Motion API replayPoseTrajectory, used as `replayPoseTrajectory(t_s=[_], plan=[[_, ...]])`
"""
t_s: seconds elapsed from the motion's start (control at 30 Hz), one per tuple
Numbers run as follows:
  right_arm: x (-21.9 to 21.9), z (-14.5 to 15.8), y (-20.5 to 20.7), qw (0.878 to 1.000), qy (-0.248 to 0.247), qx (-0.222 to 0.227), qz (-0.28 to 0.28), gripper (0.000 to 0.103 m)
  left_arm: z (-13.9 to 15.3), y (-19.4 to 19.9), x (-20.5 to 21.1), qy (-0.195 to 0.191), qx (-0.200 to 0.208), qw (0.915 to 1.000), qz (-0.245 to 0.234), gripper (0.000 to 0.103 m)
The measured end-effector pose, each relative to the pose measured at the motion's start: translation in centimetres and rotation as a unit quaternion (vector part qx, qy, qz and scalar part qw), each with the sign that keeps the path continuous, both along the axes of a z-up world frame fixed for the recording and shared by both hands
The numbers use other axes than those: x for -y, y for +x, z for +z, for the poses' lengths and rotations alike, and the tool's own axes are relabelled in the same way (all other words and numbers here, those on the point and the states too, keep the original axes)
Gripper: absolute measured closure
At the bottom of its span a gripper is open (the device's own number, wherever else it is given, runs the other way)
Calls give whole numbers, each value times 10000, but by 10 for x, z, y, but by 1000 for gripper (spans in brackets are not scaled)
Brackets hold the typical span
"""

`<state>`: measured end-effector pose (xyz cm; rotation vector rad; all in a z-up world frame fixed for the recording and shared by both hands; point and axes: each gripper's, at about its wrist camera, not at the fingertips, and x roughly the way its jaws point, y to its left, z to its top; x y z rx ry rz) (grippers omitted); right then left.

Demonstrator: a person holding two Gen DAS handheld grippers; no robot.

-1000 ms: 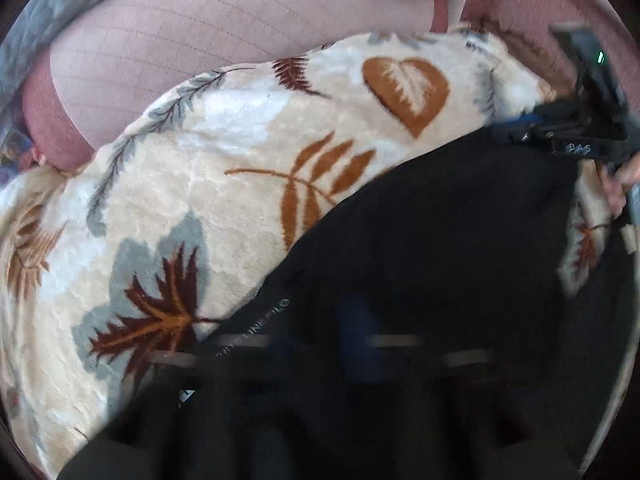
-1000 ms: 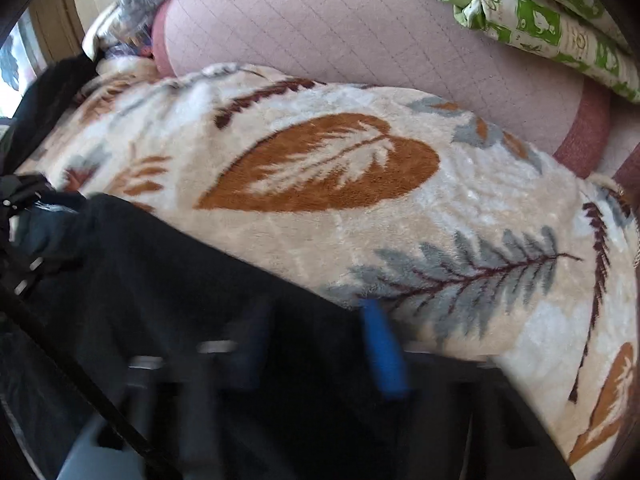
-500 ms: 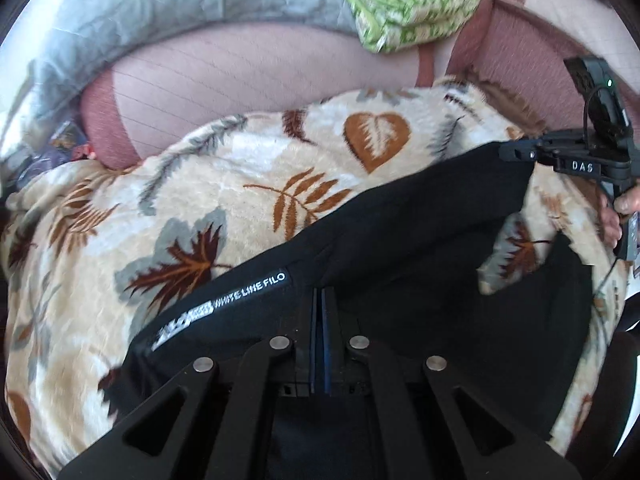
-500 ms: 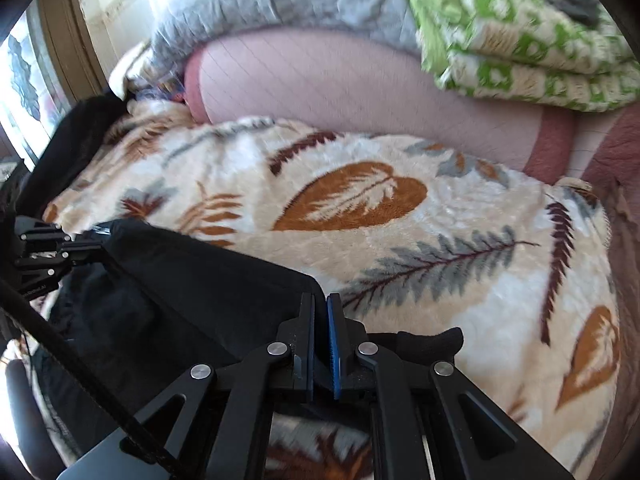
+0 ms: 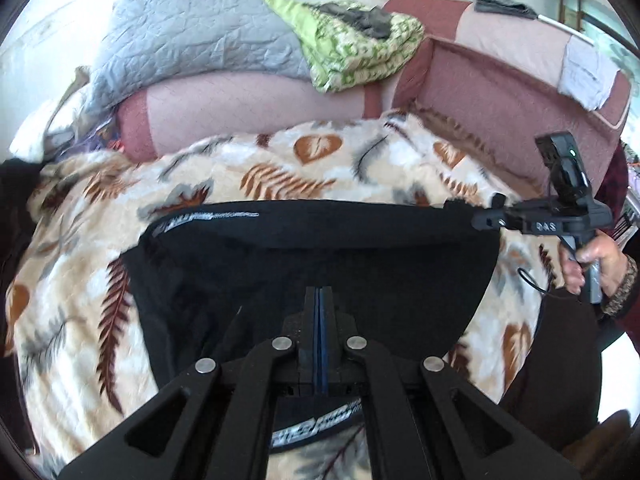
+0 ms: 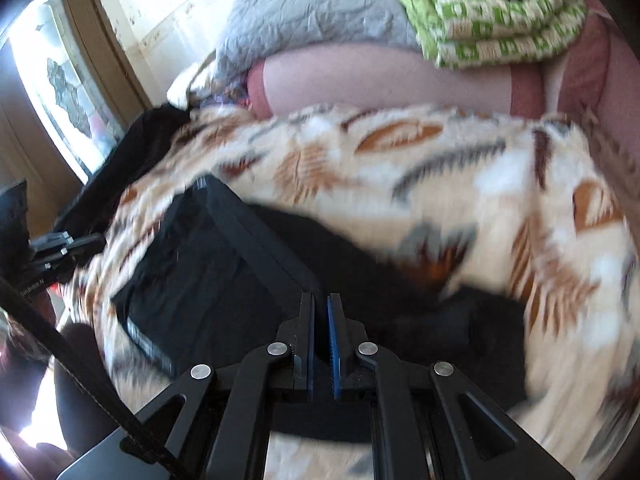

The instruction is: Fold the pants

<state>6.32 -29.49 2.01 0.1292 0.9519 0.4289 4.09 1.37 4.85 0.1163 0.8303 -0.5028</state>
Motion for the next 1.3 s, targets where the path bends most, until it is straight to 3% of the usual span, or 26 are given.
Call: replayPoseTrajectory(t_s=[0.07,0.13,0.2,0.23,0.33,0.4,0.5,0.6,0.73,0.87,0.9,0.97,1.03,1.17,1.3], plan=[[-1,-16,-10,9998,-24,-208,-34,96,-5,8,-20,-108,-201,9990,384,99],[-7,-27,-15,9990,-263,-362,31,95,-4,19,-49,-410,-315,9951,845,87],[-14,-28,-19,9979,-566,-304,111,94,-1,32,-75,-713,-358,9901,1153,44],[-16,-28,-19,9974,-635,-309,129,94,0,39,-86,-839,-373,9872,1308,36],[-18,-26,-18,9964,-798,-238,180,94,-3,65,-108,-1482,-644,9740,1590,28],[-17,-27,-15,9965,-779,-274,140,94,-15,87,-111,-2039,-1050,9590,1662,22],[-12,-35,-11,9971,-641,-398,27,94,-38,119,-102,-2416,-1484,9416,1814,22],[-6,-41,-9,9975,-498,-505,-61,94,-59,153,-88,-2496,-1943,9272,2007,22],[-1,-46,-10,9978,-393,-532,-103,94,-75,182,-85,-2797,-2257,9057,2249,22],[3,-51,-10,9980,-281,-555,-121,94,-84,201,-73,-2485,-2446,9057,2412,25],[4,-53,-11,9980,-262,-562,-118,94,-87,204,-72,-2463,-2523,9037,2429,54],[5,-55,-12,9981,-216,-568,-140,94,-95,205,-70,-2305,-2768,8975,2545,98],[8,-57,-14,9981,-167,-565,-181,94,-91,196,-72,-2357,-2642,8977,2624,98],[12,-53,-20,9986,-88,-486,-190,94,-70,158,-79,-2290,-2233,9092,2666,98],[14,-46,-28,9990,-41,-395,-185,94,-47,102,-94,-2512,-1940,9095,2683,98]])
